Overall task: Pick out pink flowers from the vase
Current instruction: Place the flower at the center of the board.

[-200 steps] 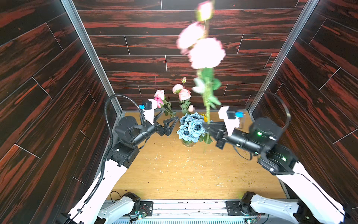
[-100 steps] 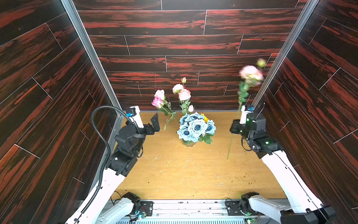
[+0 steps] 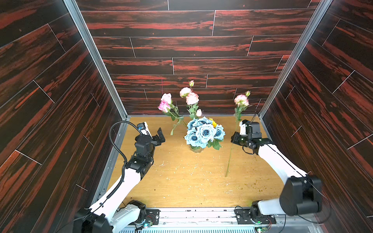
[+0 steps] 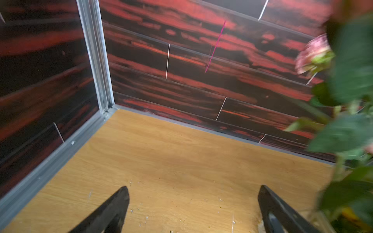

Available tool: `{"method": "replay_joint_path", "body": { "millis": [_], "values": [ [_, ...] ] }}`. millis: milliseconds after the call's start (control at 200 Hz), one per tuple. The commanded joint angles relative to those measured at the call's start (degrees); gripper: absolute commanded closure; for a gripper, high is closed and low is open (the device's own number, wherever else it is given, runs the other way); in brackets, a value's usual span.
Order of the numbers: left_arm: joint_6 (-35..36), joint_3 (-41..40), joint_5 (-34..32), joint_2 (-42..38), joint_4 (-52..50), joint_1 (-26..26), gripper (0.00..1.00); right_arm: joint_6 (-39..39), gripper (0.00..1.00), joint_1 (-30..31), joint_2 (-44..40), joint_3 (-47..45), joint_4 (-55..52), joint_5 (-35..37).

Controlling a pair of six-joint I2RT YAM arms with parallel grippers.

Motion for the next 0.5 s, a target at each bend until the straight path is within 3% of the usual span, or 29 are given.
{"method": "replay_joint_path", "body": {
  "millis": [0,321,491],
  "values": [
    [-2.78,-1.69,7.31,3.14,11.28,2.49,0.0,0.16,1.0,-0.11,2.75,0.92,0.16,-6.39],
    [-7.2,1.36,21.2,15.88,27.9,7.43,0.0,2.31,1.0,-0.68,10.98,-4.05,3.91,-7.95],
    [-8.44,2.86,25.3,21.92,33.66,9.06,0.0,3.54,1.0,-0.94,12.92,-5.46,4.36,-12.2]
  ]
}}
